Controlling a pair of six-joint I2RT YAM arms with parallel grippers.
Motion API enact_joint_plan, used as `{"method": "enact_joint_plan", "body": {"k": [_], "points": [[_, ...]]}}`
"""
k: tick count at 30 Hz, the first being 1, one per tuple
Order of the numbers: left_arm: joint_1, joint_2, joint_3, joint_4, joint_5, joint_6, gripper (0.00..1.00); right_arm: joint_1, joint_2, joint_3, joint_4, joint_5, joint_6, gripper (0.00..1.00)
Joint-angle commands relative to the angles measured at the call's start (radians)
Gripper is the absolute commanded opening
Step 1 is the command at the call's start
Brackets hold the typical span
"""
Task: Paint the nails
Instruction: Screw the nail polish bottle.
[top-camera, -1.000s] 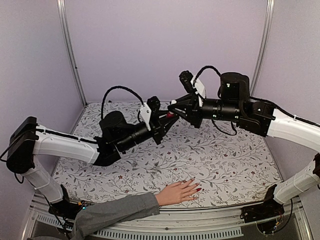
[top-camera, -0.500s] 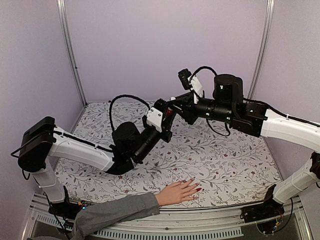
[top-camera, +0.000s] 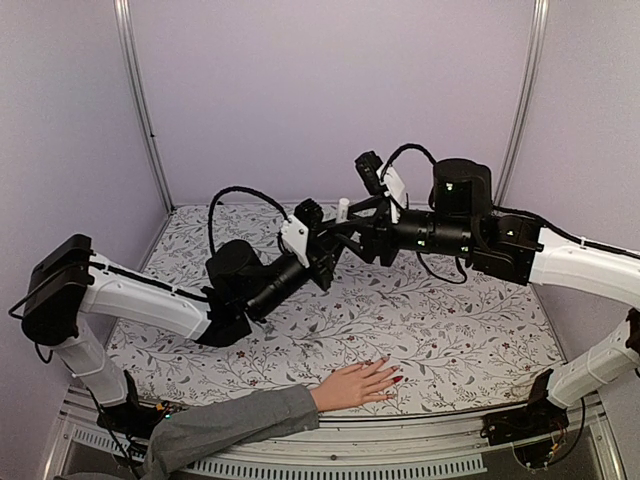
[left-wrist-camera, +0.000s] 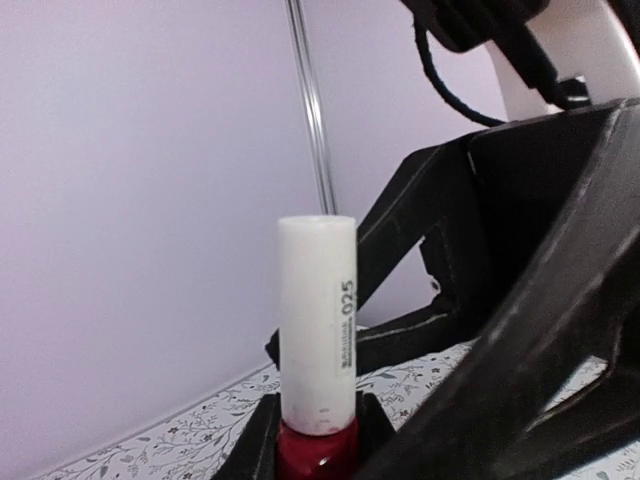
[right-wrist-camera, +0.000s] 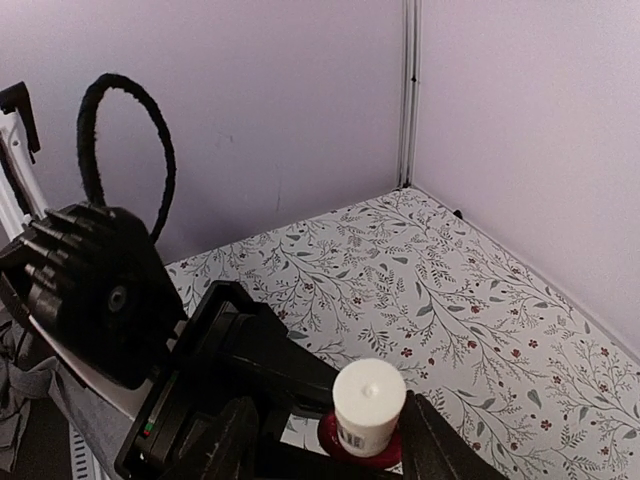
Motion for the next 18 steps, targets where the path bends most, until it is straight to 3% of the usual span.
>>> {"method": "enact_joint_plan", "body": {"k": [1, 6, 12, 14, 18], "points": [[0.062, -0.081, -0.042, -0.013, 0.295, -0.098, 0.00, 0.000, -0.072, -0.031, -0.015, -0.081, -0.054, 0.56], [0.136, -0.122, -0.058, -0.039, 0.655, -0.181, 0.00, -0.012, -0.120, -0.052, -0.045, -0.197, -0.107, 0.63], [0.174, -0.116, 0.005, -0.130, 1.034, -0.221, 0.00, -0.017, -0.144, -0.046, -0.090, -0.355, -0.190, 0.64], [0.173, -0.086, 0.033, -0.139, 1.185, -0.264, 0.00, -0.017, -0.149, -0.021, -0.142, -0.497, -0.260, 0.61], [0.175, -0.043, 0.059, -0.097, 1.301, -0.345, 0.00, -0.017, -0.129, 0.009, -0.189, -0.618, -0.321, 0.54]]}}
